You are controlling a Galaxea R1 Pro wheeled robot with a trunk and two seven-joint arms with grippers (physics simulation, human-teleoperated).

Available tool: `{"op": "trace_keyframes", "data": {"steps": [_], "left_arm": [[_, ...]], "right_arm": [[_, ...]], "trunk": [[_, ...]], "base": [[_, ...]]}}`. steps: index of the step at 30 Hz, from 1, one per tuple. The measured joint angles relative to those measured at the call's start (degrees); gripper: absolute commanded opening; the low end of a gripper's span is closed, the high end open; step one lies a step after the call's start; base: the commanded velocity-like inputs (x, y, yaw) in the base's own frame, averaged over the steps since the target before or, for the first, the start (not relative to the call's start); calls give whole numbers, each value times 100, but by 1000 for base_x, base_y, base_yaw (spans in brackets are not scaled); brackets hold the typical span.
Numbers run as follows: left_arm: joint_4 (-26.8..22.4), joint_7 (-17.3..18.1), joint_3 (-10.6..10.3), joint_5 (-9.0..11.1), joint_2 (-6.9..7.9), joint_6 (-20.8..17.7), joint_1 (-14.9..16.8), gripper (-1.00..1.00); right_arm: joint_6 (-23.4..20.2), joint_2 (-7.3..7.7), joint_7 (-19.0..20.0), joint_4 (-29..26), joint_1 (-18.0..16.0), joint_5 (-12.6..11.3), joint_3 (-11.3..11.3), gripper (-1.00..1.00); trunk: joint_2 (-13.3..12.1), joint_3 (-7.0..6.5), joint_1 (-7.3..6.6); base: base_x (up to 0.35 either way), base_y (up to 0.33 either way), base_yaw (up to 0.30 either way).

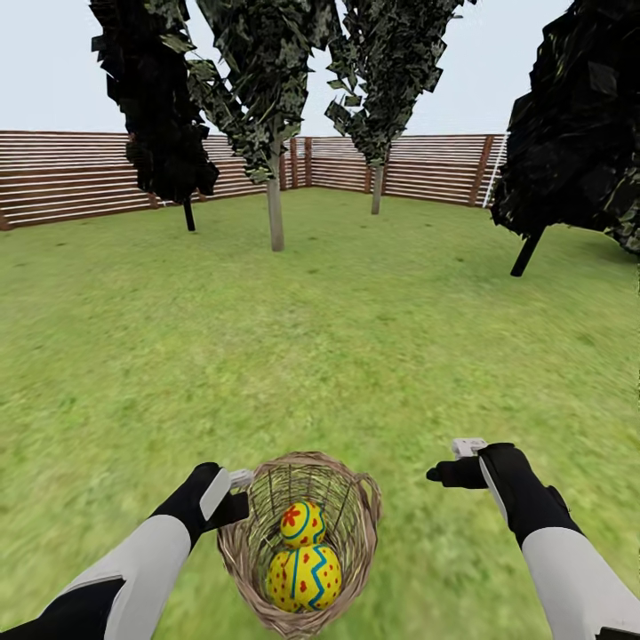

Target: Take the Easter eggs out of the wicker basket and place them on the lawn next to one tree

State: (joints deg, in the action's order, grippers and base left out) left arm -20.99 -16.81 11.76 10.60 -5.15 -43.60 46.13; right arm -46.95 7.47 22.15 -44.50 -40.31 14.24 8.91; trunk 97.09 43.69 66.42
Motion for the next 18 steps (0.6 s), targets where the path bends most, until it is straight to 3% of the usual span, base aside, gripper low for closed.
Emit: {"op": "trace_keyframes", "data": {"steps": [11,18], "left_arm": [[-1,1,7,12,0,2,0,-100],[-3,-1,1,-12,1,-9,-3,-100]], "right_arm": [[1,-1,0,7,0,0,0,100],[3,-14,-19,4,-2,19,-1,100]], "trunk": [[-441,-296,-242],[-722,-426,-395]], "base": [[0,0,-58],[0,0,258]]}}
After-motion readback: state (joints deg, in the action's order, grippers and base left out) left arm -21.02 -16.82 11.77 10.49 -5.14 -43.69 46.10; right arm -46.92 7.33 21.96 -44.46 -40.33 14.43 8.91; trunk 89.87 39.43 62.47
